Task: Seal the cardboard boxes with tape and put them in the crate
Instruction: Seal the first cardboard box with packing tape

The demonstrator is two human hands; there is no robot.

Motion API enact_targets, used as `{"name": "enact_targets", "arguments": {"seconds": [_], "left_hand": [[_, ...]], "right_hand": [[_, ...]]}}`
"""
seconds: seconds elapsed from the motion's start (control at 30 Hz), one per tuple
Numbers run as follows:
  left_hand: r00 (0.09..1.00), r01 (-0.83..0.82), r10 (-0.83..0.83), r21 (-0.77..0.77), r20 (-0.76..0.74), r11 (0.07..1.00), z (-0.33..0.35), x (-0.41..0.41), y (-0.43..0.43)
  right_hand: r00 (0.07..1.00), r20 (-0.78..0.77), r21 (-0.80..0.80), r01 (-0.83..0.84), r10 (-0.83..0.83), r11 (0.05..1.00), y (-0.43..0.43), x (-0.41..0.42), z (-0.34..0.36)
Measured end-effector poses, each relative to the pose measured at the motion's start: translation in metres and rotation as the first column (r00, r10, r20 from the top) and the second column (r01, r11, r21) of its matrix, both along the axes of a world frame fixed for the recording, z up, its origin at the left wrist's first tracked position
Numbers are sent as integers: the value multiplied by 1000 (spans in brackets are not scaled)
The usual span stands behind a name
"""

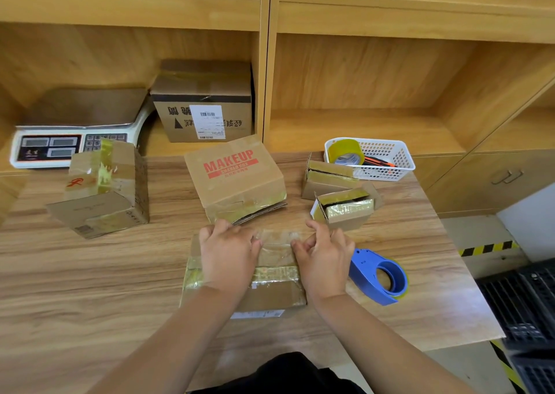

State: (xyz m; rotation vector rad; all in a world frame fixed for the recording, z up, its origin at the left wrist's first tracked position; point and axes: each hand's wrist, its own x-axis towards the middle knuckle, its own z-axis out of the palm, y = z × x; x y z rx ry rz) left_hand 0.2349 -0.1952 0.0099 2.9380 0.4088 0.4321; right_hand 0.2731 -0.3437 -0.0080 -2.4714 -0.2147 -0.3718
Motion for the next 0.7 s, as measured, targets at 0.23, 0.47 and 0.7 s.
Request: {"name": "enact_targets", "arguments": {"seconds": [0.23,0.47,0.7], "left_hand": [[999,5,-5,4,42,1000,-4,-2,2],[998,-10,14,-67,63,998,-5,-5,3],[999,-38,40,-118,16,992,-3,-4,5]], "right_hand": [[1000,30,-65,3,-1,998,1,1,0],[999,42,-89,-8,12,996,1,1,0],[998,-62,-89,12,-18,996,1,4,-2]]}}
